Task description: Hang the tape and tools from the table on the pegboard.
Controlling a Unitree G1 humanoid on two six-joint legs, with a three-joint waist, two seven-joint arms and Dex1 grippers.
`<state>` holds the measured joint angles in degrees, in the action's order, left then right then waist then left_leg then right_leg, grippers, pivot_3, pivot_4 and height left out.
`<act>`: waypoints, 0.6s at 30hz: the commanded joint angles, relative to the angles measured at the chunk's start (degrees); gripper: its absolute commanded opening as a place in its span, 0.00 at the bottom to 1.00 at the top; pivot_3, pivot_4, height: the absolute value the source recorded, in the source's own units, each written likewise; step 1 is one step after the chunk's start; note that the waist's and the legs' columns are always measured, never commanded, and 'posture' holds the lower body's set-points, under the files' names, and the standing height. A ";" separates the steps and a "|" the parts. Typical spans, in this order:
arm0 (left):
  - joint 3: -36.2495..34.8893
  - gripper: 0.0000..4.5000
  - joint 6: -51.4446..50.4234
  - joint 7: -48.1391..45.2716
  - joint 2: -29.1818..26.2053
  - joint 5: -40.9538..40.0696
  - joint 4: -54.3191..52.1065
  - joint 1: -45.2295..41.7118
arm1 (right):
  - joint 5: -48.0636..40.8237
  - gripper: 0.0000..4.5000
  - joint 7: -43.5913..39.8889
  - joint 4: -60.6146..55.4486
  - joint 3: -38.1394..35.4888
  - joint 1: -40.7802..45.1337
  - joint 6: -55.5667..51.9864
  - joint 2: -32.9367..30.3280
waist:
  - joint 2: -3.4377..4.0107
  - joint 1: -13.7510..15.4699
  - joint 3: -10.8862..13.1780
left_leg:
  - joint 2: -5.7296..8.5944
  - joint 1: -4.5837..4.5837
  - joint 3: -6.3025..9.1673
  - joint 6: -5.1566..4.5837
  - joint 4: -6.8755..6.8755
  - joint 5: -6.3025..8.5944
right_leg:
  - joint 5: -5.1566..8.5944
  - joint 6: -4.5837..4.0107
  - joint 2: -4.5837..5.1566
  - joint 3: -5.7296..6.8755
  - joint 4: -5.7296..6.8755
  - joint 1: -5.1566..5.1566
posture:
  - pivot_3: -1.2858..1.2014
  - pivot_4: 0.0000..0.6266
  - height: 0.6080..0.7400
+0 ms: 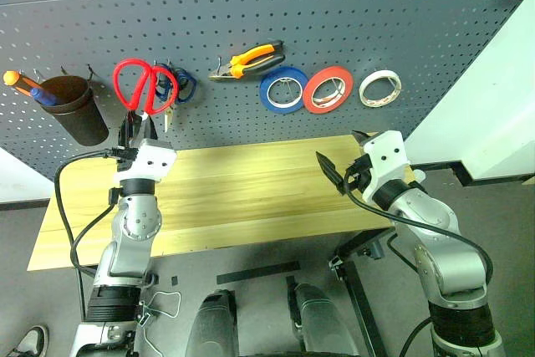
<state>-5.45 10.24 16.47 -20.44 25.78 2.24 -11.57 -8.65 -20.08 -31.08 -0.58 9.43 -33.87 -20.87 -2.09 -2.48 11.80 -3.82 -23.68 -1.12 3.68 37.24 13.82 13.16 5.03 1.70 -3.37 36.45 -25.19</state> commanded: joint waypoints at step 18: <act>1.63 0.24 0.85 -0.32 0.65 -1.01 4.47 -4.70 | -0.14 1.00 1.08 -3.62 -0.38 -0.46 -0.29 -0.32 | -0.02 -0.02 -0.07 | 0.00 0.22 0.00 0.00 0.02 0.00 | 0.00 0.00 0.00 -0.01 0.05 0.22 | 0.50 0.23 0.86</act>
<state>-3.10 10.61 15.51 -19.74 25.48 6.86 -15.13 -8.64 -19.40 -31.48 -0.54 8.96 -34.42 -20.91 -2.11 -2.50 11.74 -3.82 -23.46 -1.12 3.68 37.26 13.82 13.17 5.03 1.69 -3.37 36.50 -24.97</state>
